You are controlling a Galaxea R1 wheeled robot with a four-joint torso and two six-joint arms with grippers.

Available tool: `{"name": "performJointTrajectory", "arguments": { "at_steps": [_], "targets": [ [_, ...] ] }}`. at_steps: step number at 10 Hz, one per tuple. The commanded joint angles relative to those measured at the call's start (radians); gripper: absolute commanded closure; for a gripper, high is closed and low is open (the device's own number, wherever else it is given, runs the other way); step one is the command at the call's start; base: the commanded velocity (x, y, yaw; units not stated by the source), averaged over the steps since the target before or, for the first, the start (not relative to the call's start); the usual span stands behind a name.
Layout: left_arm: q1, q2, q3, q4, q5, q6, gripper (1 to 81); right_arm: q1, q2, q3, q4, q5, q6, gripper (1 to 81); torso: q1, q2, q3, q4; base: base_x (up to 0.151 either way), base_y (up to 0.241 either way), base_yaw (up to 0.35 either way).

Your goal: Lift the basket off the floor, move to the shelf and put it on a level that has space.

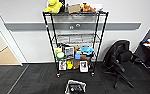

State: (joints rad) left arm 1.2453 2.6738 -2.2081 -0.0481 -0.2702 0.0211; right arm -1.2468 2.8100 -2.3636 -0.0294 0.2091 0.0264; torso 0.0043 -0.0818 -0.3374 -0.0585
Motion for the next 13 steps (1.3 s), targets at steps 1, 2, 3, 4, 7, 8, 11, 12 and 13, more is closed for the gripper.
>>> {"name": "performJointTrajectory", "arguments": {
  "at_steps": [1,2,3,4,7,8,11,12,13],
  "targets": [
    [-0.042,-0.015,0.014,0.01,0.034,-0.003,1.0,0.049,-0.008,0.006,0.008,-0.039,0.003,1.0,0.0,0.0,0.0,0.0,0.122,0.0,0.0],
    [-0.037,-0.015,0.011,0.01,0.034,-0.003,1.0,0.049,-0.008,0.006,0.008,-0.039,0.003,1.0,0.0,0.0,0.0,0.0,0.122,0.0,0.0],
    [-0.034,-0.017,0.01,0.01,0.034,-0.001,1.0,0.048,-0.007,0.006,0.008,-0.039,0.003,1.0,0.0,0.0,0.0,0.0,0.123,0.0,0.0],
    [-0.031,-0.017,0.01,0.01,0.034,-0.001,1.0,0.048,-0.002,0.003,0.008,-0.04,0.003,1.0,0.0,0.0,0.0,0.0,0.122,0.0,0.0],
    [-0.023,-0.014,0.008,0.011,0.034,-0.001,1.0,0.042,0.015,-0.021,0.008,-0.04,0.003,1.0,0.0,0.0,0.0,0.0,0.122,0.0,0.0],
    [-0.023,-0.014,0.008,0.011,0.034,-0.001,1.0,0.039,0.021,-0.032,0.008,-0.04,0.003,1.0,0.0,0.0,0.0,0.0,0.122,0.0,0.0],
    [-0.02,-0.006,0.008,0.01,0.034,-0.001,1.0,0.032,0.03,-0.045,0.008,-0.04,0.003,1.0,0.0,0.0,0.0,0.0,0.122,0.0,0.0],
    [-0.016,0.002,0.007,0.011,0.034,-0.001,1.0,0.029,0.032,-0.045,0.006,-0.04,0.003,1.0,0.0,0.0,0.0,0.0,0.122,0.0,0.0],
    [-0.013,0.008,0.004,0.011,0.034,-0.001,1.0,0.026,0.032,-0.046,0.006,-0.04,0.003,1.0,0.0,0.0,0.0,0.0,0.122,0.0,0.0]
  ]
}}
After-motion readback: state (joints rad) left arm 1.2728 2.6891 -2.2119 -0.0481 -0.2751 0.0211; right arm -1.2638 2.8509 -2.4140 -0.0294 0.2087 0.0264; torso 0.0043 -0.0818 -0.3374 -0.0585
